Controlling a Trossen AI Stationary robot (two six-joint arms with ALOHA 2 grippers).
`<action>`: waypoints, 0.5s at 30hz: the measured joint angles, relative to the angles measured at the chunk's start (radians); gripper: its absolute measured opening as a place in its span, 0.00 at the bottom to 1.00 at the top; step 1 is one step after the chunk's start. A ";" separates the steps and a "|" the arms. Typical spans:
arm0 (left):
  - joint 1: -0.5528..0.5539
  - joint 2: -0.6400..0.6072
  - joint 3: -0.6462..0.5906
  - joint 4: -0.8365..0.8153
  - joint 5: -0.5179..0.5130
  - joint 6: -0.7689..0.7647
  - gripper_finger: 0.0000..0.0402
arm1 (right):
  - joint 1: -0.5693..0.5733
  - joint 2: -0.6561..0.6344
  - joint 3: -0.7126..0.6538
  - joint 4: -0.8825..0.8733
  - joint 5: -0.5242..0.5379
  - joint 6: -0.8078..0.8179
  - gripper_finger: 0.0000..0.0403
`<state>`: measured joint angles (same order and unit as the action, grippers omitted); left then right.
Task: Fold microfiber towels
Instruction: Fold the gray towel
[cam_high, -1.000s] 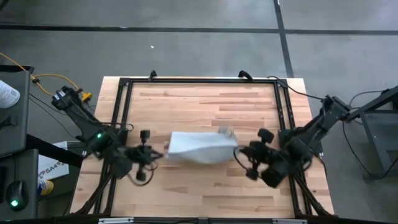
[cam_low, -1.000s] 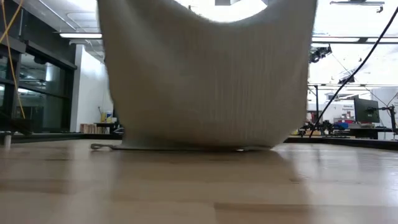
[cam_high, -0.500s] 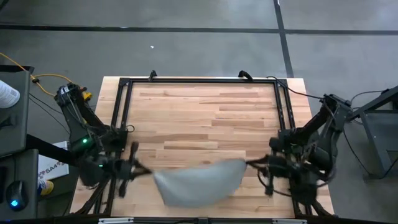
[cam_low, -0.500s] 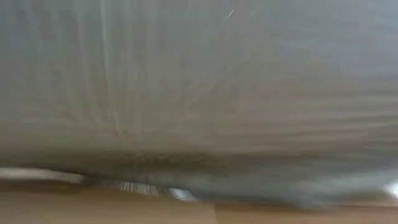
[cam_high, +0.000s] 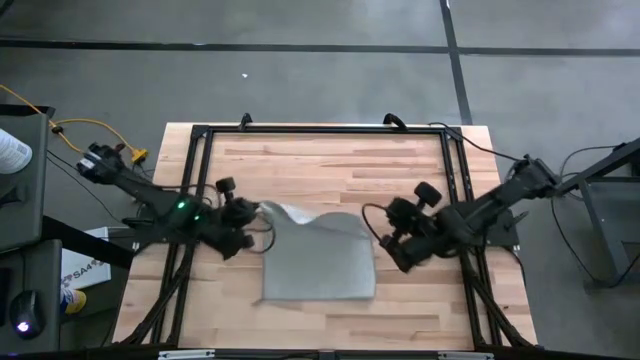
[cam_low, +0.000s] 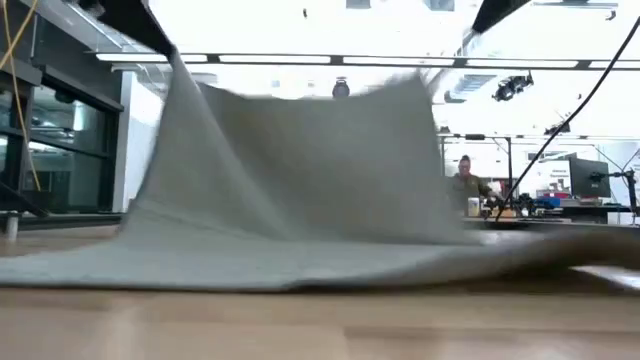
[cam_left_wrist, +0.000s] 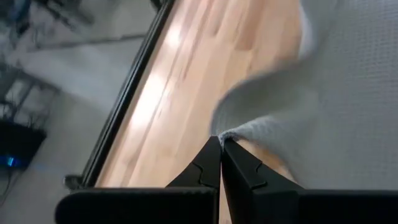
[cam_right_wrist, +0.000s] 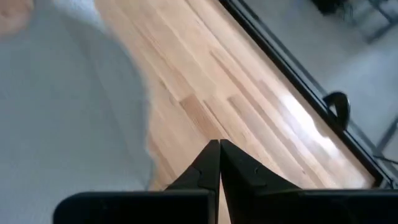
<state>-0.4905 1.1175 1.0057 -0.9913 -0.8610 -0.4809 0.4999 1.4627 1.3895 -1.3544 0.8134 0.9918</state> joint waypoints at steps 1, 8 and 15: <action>0.027 0.000 -0.017 0.017 0.022 0.015 0.00 | -0.022 0.005 0.000 0.004 -0.012 -0.017 0.01; 0.167 0.000 -0.150 0.248 0.125 0.189 0.00 | -0.109 0.049 0.000 0.011 -0.042 -0.076 0.01; 0.268 0.000 -0.223 0.355 0.175 0.249 0.00 | -0.150 0.069 -0.006 0.090 -0.095 -0.144 0.01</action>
<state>-0.2228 1.1179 0.7826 -0.6368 -0.6857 -0.2319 0.3501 1.5318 1.3840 -1.2643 0.7180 0.8473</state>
